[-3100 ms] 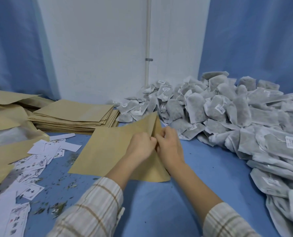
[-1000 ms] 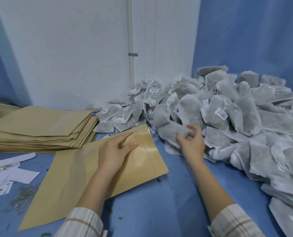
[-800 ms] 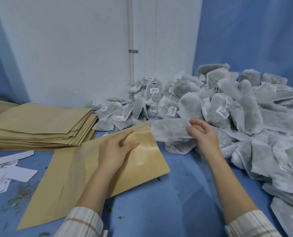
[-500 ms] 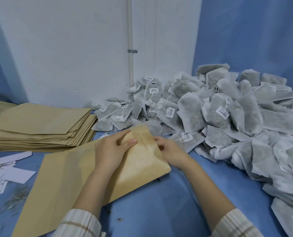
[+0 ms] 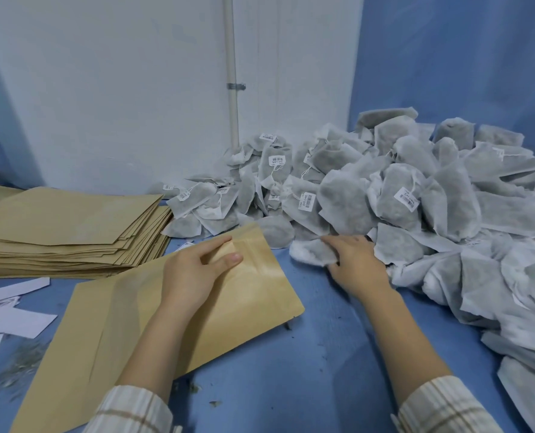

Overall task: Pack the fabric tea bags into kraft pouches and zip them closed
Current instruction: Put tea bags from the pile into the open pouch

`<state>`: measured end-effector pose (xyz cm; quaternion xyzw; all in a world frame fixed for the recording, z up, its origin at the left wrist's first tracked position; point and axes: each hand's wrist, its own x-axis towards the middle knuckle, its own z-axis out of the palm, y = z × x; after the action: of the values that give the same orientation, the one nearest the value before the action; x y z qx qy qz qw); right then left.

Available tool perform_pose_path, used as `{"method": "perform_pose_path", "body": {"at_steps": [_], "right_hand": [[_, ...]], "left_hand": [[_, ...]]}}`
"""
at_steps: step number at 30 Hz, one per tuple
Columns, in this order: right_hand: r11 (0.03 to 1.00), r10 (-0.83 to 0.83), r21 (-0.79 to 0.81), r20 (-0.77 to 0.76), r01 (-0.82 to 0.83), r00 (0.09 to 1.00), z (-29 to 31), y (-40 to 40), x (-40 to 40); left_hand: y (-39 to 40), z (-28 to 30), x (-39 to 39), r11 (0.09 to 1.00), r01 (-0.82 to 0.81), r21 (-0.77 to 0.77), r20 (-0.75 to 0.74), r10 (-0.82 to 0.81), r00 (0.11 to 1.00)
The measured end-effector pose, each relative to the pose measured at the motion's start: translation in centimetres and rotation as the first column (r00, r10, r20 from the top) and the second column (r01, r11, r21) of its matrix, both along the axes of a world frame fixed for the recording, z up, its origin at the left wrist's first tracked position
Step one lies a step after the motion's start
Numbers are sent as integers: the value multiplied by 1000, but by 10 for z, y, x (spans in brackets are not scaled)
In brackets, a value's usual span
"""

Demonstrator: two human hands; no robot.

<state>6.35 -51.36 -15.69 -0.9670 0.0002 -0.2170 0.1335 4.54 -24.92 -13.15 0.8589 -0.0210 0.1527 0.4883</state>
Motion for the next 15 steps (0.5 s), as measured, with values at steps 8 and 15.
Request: {"method": "perform_pose_path", "body": {"at_steps": [8, 15], "right_hand": [[320, 233, 937, 63, -138, 970, 25, 41, -11], [636, 199, 771, -178, 12, 964, 11, 104, 16]], "left_hand": [[3, 5, -1, 997, -42, -68, 23, 44, 999], [-11, 12, -8, 985, 152, -86, 14, -152, 988]]}}
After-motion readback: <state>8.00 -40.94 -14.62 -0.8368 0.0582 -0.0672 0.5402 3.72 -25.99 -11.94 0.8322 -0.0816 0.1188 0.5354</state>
